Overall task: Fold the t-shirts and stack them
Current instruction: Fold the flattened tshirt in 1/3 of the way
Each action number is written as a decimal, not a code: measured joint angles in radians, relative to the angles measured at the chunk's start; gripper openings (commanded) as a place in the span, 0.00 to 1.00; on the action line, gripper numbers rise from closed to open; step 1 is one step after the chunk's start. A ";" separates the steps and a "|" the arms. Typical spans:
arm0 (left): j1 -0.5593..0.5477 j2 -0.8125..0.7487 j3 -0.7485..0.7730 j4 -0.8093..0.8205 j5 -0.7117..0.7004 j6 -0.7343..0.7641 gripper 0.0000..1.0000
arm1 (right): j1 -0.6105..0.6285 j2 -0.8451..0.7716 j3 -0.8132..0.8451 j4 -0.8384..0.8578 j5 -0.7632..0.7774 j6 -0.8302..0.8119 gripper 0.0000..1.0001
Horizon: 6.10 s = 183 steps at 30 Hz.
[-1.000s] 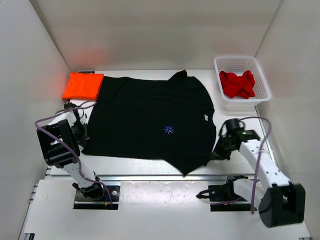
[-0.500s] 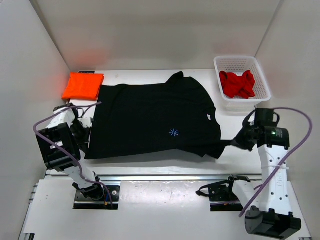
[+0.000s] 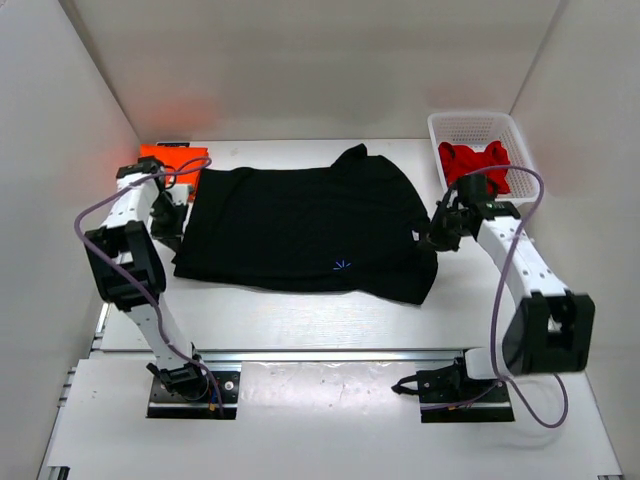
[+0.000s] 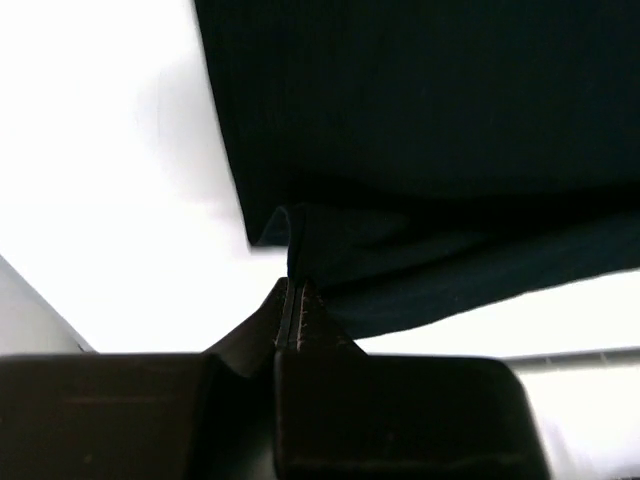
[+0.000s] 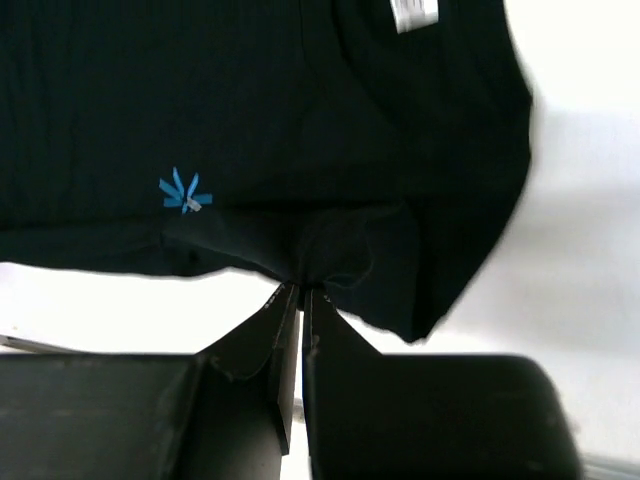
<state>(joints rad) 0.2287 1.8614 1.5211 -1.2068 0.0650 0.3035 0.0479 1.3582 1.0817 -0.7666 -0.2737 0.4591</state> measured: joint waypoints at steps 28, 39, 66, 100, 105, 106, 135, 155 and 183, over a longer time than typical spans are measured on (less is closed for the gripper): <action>-0.055 0.240 0.227 0.097 -0.081 -0.099 0.00 | -0.070 0.468 0.391 0.085 -0.017 -0.175 0.00; -0.080 0.265 0.284 0.132 -0.116 -0.114 0.96 | -0.087 0.536 0.518 0.087 -0.082 -0.172 0.47; 0.052 0.101 -0.146 0.328 -0.099 -0.253 0.97 | -0.132 0.197 -0.119 0.167 -0.080 -0.081 0.46; 0.048 0.095 -0.183 0.316 -0.024 -0.192 0.00 | -0.338 0.124 -0.317 0.213 -0.164 0.081 0.00; 0.038 0.037 -0.272 0.235 -0.070 -0.123 0.02 | -0.375 -0.075 -0.384 0.097 -0.143 0.101 0.00; 0.037 0.023 -0.289 0.226 -0.083 -0.112 0.03 | -0.377 -0.098 -0.392 0.077 -0.142 0.104 0.00; -0.229 -0.243 -0.321 0.401 -0.337 0.235 0.80 | 0.016 0.335 0.190 0.029 0.014 -0.015 0.42; -1.019 -0.166 -0.170 0.686 -0.020 0.486 0.88 | -0.072 0.613 0.342 0.089 -0.078 0.044 0.33; -1.280 0.209 -0.055 1.096 0.095 0.304 0.69 | -0.163 0.267 0.018 0.151 -0.126 0.114 0.36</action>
<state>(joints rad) -1.0512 2.0708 1.4666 -0.1104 0.1604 0.6079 -0.1146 1.6257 1.0996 -0.6151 -0.3992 0.5728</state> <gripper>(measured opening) 0.711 0.358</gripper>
